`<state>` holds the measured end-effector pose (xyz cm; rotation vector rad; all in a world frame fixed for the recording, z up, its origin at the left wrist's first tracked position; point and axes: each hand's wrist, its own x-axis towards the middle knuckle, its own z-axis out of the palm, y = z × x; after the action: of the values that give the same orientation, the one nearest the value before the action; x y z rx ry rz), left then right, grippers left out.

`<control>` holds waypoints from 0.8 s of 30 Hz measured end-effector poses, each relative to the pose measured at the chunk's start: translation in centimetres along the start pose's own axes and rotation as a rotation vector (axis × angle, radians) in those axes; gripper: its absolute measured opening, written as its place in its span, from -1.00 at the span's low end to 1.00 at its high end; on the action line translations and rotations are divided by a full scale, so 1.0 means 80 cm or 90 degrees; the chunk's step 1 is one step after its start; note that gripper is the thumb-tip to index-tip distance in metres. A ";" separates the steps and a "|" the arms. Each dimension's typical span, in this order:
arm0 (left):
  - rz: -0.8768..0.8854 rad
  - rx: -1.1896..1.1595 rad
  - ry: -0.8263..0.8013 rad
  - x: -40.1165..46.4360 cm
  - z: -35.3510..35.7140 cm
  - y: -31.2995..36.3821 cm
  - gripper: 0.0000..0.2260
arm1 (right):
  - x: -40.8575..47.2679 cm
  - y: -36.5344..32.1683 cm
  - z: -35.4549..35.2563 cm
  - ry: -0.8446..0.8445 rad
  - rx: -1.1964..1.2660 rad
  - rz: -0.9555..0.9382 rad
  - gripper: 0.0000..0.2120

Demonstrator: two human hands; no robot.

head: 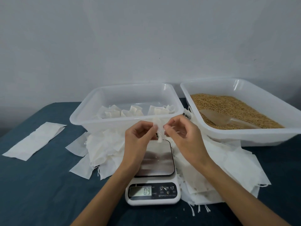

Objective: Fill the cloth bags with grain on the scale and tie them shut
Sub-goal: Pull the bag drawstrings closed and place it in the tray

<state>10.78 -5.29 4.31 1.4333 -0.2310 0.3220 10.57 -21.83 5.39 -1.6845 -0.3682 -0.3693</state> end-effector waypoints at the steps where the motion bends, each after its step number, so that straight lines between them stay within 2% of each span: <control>1: 0.002 0.007 -0.021 -0.001 0.001 0.000 -0.93 | -0.001 0.000 0.003 -0.021 0.020 0.018 -0.86; 5: 0.010 0.046 -0.070 -0.005 0.006 -0.002 -0.93 | -0.002 0.003 0.005 -0.008 0.025 0.025 -0.78; 9: -0.011 0.035 -0.026 -0.003 0.004 -0.005 -0.97 | 0.001 0.005 0.000 0.013 -0.009 -0.006 -0.82; 13: -0.005 0.015 0.000 -0.003 0.004 -0.003 -0.91 | -0.001 0.012 0.002 -0.012 -0.176 -0.109 -0.82; 16: 0.040 0.059 -0.016 -0.006 0.008 -0.002 -0.88 | -0.001 0.017 0.006 -0.009 -0.208 -0.091 -0.78; 19: 0.088 0.128 -0.060 -0.013 0.011 -0.002 -0.86 | 0.001 0.016 0.003 -0.030 -0.133 -0.003 -0.85; 21: 0.103 0.146 -0.085 -0.015 0.012 -0.001 -0.86 | 0.002 0.011 0.000 -0.079 -0.029 0.044 -0.76; 24: 0.107 0.139 -0.095 -0.011 0.010 0.001 -0.87 | 0.005 0.006 -0.003 -0.059 0.023 0.023 -0.87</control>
<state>9.98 -6.12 4.19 1.6595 -0.4507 0.3858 11.13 -22.10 5.16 -1.6749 -0.4096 -0.2580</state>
